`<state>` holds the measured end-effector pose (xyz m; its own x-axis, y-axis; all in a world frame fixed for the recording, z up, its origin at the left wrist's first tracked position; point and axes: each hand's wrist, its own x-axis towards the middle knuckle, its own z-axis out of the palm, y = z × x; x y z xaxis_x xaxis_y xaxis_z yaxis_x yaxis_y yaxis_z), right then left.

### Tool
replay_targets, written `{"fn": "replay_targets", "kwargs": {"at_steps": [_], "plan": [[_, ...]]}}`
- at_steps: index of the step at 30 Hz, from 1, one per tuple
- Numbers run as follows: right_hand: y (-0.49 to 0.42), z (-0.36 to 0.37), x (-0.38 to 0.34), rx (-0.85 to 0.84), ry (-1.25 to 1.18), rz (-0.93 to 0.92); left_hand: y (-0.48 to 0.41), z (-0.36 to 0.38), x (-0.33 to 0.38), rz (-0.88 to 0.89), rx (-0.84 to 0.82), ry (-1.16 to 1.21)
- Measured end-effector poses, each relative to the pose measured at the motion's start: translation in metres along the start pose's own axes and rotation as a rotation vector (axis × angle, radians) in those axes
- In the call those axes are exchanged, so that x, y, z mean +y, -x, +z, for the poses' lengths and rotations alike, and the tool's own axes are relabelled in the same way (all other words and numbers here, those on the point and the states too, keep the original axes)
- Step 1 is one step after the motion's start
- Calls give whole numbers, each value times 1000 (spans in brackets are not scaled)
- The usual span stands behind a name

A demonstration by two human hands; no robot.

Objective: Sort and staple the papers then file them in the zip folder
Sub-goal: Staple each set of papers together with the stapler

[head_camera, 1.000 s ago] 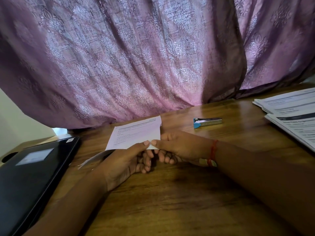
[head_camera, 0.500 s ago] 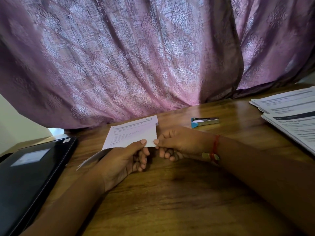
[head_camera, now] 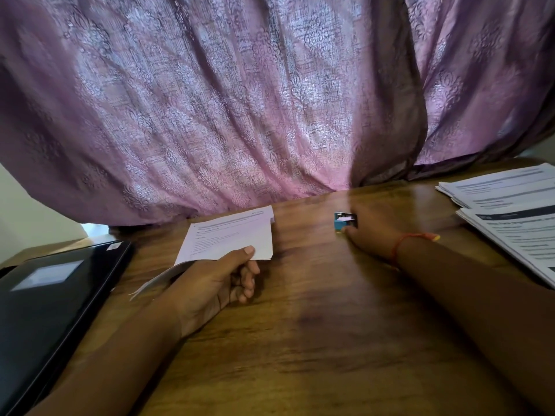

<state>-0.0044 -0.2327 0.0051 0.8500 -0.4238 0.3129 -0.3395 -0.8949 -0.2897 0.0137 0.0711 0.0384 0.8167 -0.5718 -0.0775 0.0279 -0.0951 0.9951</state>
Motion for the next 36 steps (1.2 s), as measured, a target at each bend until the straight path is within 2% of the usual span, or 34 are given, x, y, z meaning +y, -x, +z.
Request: {"fn": "replay_targets", "kwargs": {"at_steps": [5,9,11,13,16,21,29,31,34,36], "plan": [[3,-3,-11,-22,-19,-84,1,0,0,0,-3,1],[17,-15,-33,-87,-414,-126,2,0,2,5,9,14],[28,-29,-48,-231,-653,-144,2,0,2,9,18,23],[39,-39,-60,-445,-846,-140,2,0,3,12,23,33],[51,-40,-68,-724,-1133,-28,2,0,3,4,27,41],[64,-41,-74,-878,-1397,110,3,-1,4,-10,19,31],[62,-38,-82,-918,-1398,194,2,-1,4,-37,10,10],[61,-35,-87,-851,-1388,218,2,-1,4,-35,5,-1],[64,-26,-97,-647,-1351,178,1,-1,3,-40,-11,-7],[67,-20,-103,-588,-1387,160,2,-1,4,-40,-23,-12]]}}
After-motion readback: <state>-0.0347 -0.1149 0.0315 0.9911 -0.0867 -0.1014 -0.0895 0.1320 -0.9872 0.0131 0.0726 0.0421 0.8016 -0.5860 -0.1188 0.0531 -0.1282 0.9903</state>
